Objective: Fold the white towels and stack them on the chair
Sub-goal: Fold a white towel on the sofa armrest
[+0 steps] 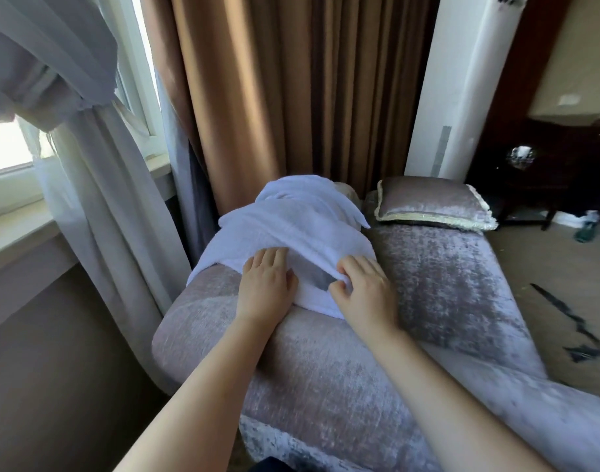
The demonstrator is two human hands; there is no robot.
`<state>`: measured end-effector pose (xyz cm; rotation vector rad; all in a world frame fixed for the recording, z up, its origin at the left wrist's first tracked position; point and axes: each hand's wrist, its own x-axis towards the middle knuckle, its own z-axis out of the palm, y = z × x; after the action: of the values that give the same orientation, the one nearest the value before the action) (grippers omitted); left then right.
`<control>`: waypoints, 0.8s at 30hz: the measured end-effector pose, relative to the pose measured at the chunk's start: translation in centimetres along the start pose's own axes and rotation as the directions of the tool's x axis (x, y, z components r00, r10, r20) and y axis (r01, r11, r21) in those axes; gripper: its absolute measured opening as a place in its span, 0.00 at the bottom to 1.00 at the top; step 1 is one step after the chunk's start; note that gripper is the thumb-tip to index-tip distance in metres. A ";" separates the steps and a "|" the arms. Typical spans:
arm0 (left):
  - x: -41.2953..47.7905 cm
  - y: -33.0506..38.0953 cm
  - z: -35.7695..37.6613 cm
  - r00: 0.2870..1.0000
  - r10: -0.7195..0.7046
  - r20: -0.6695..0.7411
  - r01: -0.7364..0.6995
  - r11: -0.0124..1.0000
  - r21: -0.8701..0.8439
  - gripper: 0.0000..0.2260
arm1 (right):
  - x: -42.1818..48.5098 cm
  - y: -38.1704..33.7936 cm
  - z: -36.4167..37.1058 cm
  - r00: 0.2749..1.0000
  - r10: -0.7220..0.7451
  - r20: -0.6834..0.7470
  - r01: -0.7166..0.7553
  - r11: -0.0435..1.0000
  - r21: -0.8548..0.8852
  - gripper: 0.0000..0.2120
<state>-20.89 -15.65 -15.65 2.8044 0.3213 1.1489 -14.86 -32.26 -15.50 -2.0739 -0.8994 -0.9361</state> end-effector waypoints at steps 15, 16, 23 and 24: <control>-6.3 1.6 -5.4 0.923 0.346 -0.169 -0.344 0.938 0.040 0.04 | -7.4 -1.8 -14.0 0.869 -0.495 -0.014 0.493 0.867 -0.073 0.08; -7.6 1.7 -5.8 0.912 0.376 -0.164 -0.374 0.926 0.043 0.05 | -8.1 -1.8 -14.5 0.869 -0.495 0.006 0.494 0.866 -0.076 0.07; -12.9 1.0 -7.4 0.871 0.487 0.069 -0.486 0.873 -0.031 0.07 | -13.9 0.5 -15.6 0.861 -0.407 0.304 0.452 0.887 -0.093 0.06; -12.9 1.0 -8.2 0.868 0.487 0.102 -0.485 0.873 -0.042 0.08 | -14.2 0.6 -15.7 0.849 -0.403 0.341 0.457 0.885 -0.091 0.06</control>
<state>-35.40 -19.48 -18.48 3.0083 -0.4333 1.0487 -26.82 -49.38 -19.15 -2.2500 -1.5561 -0.9448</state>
